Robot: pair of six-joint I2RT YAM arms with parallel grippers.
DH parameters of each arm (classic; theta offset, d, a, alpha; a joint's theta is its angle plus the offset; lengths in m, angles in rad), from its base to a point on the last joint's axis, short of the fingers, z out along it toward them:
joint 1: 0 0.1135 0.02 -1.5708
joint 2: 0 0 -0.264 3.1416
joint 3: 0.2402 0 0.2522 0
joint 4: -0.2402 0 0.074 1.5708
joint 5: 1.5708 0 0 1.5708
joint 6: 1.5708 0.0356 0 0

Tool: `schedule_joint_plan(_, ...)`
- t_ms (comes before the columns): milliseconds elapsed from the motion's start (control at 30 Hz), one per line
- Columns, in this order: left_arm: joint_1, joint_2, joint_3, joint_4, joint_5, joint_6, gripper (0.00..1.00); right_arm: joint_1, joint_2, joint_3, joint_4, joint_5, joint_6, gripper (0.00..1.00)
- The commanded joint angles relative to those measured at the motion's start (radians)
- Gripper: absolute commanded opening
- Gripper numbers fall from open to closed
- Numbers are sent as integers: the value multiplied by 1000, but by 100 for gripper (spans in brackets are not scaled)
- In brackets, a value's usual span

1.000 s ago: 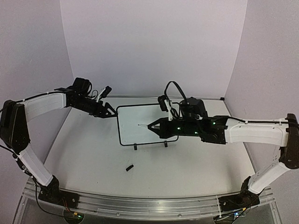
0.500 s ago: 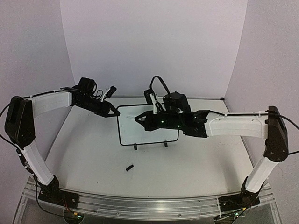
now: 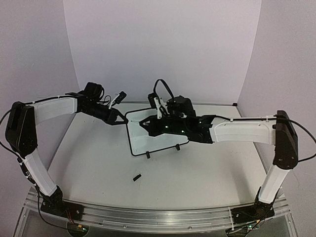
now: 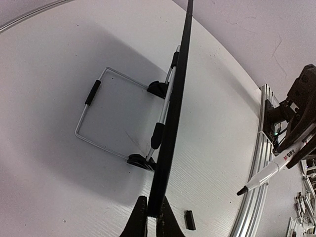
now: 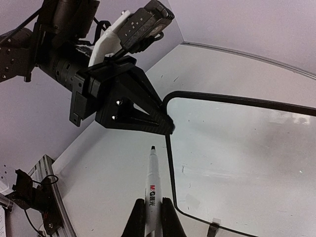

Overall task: Write a sentence on the whiteboard
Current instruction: Hold the whiteboard at the center of the board, then write a sentence on the whiteboard.

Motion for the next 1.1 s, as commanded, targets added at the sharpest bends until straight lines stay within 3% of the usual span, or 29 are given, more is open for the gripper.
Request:
schedule_joint_plan(0, -2, -10, 6, -4, -7, 45, 0, 0, 29, 53, 19, 25, -21, 0)
schedule_joint_plan(400, -24, -37, -52, -16, -27, 150, 0, 1, 3, 14, 21, 45, -34, 0)
schedule_joint_plan(1067, -40, -33, -47, -41, -40, 166, 0, -8, 64, 68, 21, 49, -41, 0)
